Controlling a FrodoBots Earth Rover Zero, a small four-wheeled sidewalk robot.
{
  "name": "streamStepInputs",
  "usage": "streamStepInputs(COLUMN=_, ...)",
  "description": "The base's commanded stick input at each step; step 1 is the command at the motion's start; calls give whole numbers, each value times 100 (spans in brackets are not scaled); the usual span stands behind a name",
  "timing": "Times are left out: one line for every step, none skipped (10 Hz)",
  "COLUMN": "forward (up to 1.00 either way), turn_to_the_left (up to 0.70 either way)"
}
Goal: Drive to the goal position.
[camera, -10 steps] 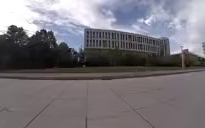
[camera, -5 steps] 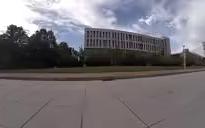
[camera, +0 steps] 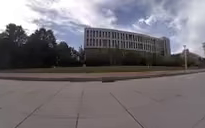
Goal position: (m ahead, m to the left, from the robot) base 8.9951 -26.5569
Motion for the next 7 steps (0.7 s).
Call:
streamStepInputs(forward=70, turn_to_the_left=0)
streamStepInputs(forward=70, turn_to_the_left=0)
streamStepInputs(forward=70, turn_to_the_left=0)
streamStepInputs(forward=70, turn_to_the_left=0)
streamStepInputs(forward=70, turn_to_the_left=-8)
streamStepInputs(forward=70, turn_to_the_left=-31)
streamStepInputs(forward=70, turn_to_the_left=-35)
